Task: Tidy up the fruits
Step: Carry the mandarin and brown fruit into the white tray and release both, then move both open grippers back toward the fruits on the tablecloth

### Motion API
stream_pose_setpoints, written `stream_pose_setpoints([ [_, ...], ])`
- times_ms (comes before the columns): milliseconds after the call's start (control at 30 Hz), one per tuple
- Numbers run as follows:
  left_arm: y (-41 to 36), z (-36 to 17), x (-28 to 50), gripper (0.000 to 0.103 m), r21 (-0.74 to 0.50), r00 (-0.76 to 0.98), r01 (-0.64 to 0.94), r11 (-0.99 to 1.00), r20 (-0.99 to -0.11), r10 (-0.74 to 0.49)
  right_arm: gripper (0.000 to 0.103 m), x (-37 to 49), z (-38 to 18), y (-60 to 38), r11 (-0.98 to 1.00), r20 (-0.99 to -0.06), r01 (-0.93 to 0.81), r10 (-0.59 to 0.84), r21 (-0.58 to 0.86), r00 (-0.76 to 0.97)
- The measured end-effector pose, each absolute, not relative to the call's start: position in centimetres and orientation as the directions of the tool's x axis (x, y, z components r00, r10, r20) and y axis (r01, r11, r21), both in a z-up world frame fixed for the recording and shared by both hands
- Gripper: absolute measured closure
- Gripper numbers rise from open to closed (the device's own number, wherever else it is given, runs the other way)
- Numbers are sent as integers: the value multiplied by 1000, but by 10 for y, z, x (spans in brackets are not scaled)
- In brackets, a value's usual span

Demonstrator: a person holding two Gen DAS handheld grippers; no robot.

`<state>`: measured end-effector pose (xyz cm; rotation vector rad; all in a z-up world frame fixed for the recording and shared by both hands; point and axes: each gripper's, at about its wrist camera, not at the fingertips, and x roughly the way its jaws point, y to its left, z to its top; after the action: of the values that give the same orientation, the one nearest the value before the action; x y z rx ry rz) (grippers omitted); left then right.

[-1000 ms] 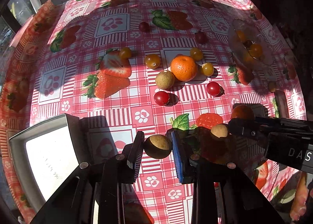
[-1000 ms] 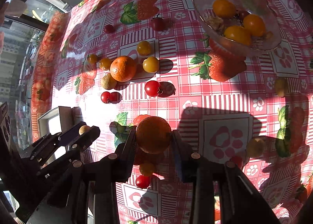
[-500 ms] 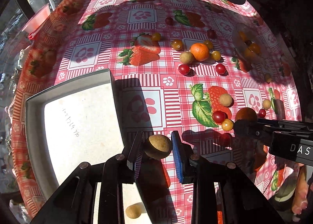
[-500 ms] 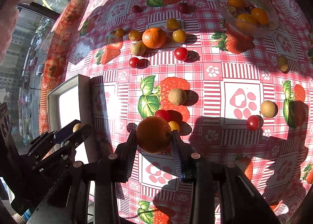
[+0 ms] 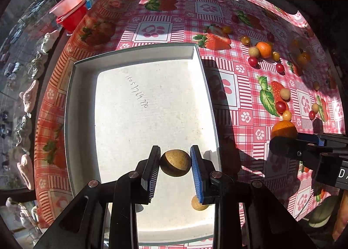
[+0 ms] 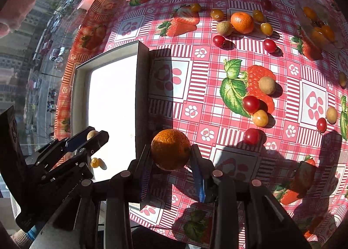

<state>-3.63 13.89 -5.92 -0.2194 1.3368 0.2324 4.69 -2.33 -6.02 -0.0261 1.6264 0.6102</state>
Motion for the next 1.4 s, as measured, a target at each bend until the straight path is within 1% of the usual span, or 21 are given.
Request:
stream_pose_setpoints([
  [300,183,-88,-71,73,36,133,-358,933,-987,89,66,5,-72,46,793,-916,-461,321,398,-239],
  [533,188,-109,-76,73,80,91,-323,943,-989,115,65,-9,-104,75,781,-935,-523,225,342,-276],
  [667,187,-112,-77,71,84,91,-311,947,-989,117,65,-14,-108,86,766,-942,-557,196,320,-271],
  [700,187,-112,-77,60,87,90,-309,947,-989,121,65,-14,-109,87,764,-944,-562,190,315,-270],
  [733,187,-112,-77,51,109,84,-312,944,-986,142,65,-15,-111,88,767,-945,-562,183,310,-271],
  [767,189,-112,-78,36,131,80,-319,939,-983,164,65,-15,-112,90,772,-946,-558,179,304,-269],
  [800,191,-112,-79,30,132,87,-328,935,-982,169,65,-14,-113,89,775,-943,-550,185,312,-276],
  [900,195,-113,-81,30,111,82,-334,936,-986,147,64,-13,-114,90,768,-940,-555,181,318,-288],
  [967,197,-115,-80,30,124,73,-320,939,-985,155,60,-13,-116,92,767,-936,-551,185,328,-298],
  [1033,195,-116,-79,30,125,72,-311,942,-985,155,50,-14,-120,95,770,-927,-534,204,350,-314],
  [1067,194,-116,-79,30,127,71,-308,943,-985,155,47,-13,-122,95,770,-922,-524,216,364,-322],
  [1133,193,-116,-79,30,132,67,-303,944,-985,159,35,-10,-120,98,766,-914,-514,237,385,-330],
  [1167,193,-116,-78,30,133,64,-302,944,-985,160,33,-10,-118,100,764,-912,-514,245,390,-329],
  [1200,192,-116,-79,30,135,60,-303,943,-985,161,27,-9,-115,100,761,-911,-513,253,396,-327],
  [1233,193,-115,-79,29,129,63,-310,942,-986,156,24,-9,-112,101,762,-912,-514,256,394,-321],
  [1400,193,-104,-79,29,139,70,-310,940,-983,169,22,-1,-96,95,775,-913,-488,291,401,-287],
])
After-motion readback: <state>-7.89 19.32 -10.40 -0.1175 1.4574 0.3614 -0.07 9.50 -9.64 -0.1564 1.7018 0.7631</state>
